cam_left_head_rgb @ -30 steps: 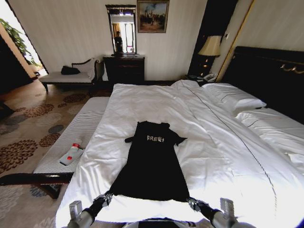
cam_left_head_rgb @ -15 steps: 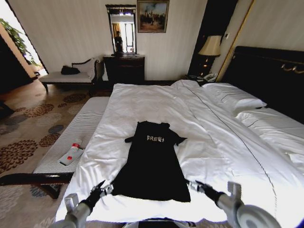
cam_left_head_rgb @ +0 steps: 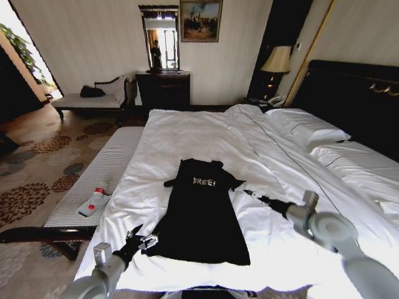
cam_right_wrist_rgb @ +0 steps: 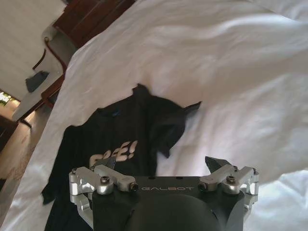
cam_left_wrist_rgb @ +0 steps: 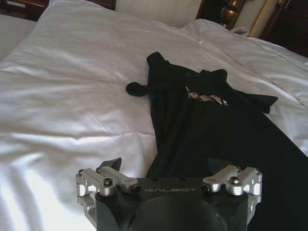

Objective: Fold the clothes on the bed.

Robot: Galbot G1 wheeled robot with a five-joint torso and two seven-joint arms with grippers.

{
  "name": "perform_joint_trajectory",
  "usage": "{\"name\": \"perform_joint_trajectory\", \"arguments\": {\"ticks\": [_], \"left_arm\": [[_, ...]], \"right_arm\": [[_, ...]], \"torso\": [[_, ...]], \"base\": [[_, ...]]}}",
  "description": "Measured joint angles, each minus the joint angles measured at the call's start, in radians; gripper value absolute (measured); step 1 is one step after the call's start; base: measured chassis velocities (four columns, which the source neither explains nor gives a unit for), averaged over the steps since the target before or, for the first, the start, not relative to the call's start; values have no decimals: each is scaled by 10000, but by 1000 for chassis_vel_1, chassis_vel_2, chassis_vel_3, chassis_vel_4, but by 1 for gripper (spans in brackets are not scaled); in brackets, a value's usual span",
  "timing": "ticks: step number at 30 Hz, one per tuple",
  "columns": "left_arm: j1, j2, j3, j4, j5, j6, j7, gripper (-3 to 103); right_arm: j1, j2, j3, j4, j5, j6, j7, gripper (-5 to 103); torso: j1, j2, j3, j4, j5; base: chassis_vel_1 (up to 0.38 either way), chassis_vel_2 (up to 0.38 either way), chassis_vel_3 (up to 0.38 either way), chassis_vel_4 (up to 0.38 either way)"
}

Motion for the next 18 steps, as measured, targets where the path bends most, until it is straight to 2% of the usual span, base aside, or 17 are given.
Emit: {"name": "perform_joint_trajectory", "arguments": {"ticks": [2,4,8,16,18], "left_arm": [[-60,133,-32,113,-122,-38,0,100],[-192,218,28,261,-263,-54,-19,100],[-538,441,324,525,-489,-93,-56,100],[-1041,928,609,705,-1038,-172,-67,100],[-1158,1033,604,732,-1163,-175,-68,100]], "right_arm": [[867,69,-323,-809,239,-130,182,100],[1706,183,-562,-1512,564,-287,395,100],[2760,416,-778,-2609,1012,-456,824,100],[4004,927,-973,-4477,1222,-463,1187,100],[4378,1123,-1073,-4931,1185,-485,1181,100]], "torso": [[0,0,0,0,1],[1,0,0,9,0],[1,0,1,5,-4],[-1,1,-1,-2,-1],[-1,1,-1,5,-1]], "base": [[0,0,0,0],[0,0,0,0],[0,0,0,0],[0,0,0,0],[0,0,0,0]]}}
